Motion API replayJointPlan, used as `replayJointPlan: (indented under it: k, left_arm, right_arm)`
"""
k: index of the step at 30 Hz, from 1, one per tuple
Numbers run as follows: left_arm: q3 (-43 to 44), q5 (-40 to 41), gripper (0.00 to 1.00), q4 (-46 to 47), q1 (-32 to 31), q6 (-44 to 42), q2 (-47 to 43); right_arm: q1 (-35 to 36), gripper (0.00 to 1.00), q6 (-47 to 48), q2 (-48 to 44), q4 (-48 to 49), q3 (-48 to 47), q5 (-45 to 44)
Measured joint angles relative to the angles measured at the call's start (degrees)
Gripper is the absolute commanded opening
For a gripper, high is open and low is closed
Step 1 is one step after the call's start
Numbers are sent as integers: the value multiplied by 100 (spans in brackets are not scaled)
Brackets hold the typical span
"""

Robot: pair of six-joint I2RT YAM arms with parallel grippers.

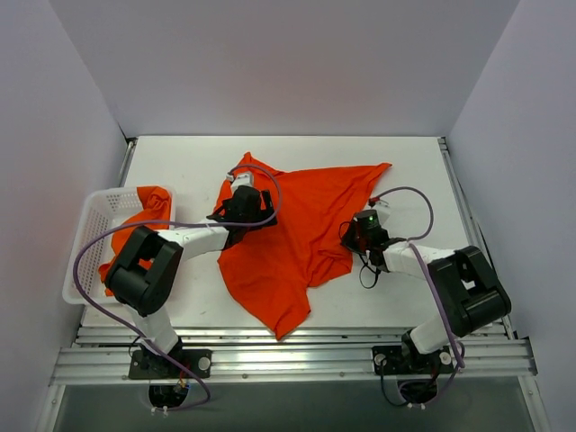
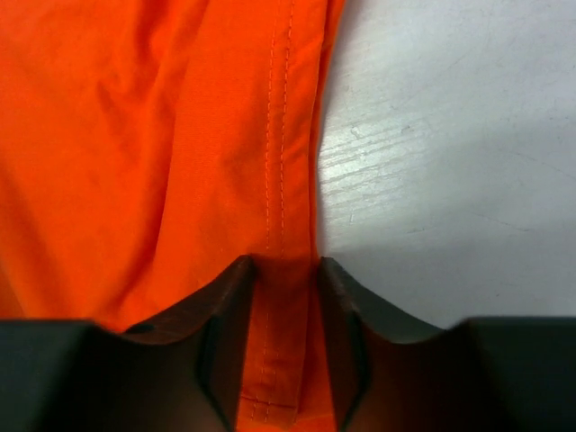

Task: Fold and stack the t-shirts
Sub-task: Flatten the tshirt out

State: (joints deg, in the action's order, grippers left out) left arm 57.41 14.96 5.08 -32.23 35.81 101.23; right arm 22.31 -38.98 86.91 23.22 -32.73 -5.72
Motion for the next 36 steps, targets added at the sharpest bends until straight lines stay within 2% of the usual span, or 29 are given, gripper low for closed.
replayJointPlan:
  k: [1, 6, 15, 25, 28, 29, 30, 31, 33, 36]
  left_arm:
    - [-4, -2, 97, 11, 0, 0, 4]
    - [-7, -2, 97, 37, 0, 0, 9]
    - [-11, 0, 97, 79, 0, 0, 81]
    - [-39, 0, 97, 85, 0, -2, 98]
    - [-39, -2, 97, 101, 0, -4, 107]
    - [-39, -2, 97, 118, 0, -4, 107]
    - [-39, -2, 97, 127, 0, -2, 107]
    - [-39, -2, 97, 140, 0, -4, 107]
    - [-46, -2, 97, 164, 0, -2, 111]
    - [-66, -2, 97, 197, 0, -2, 136]
  right_arm:
    - [11, 25, -7, 24, 9, 0, 0]
    - [28, 23, -9, 39, 2, 0, -50]
    - [28, 12, 2, -11, -146, 0, -212]
    - [28, 6, 28, -772, -758, -7, -579]
    - [28, 12, 37, -850, -831, -17, -627]
    - [28, 16, 39, -850, -846, -17, -632]
    - [31, 26, 37, -850, -870, -17, -632]
    - [31, 30, 17, -848, -887, -17, -632]
    - [46, 33, 33, -841, -890, -17, -634]
    - [136, 32, 15, -789, -883, -17, -632]
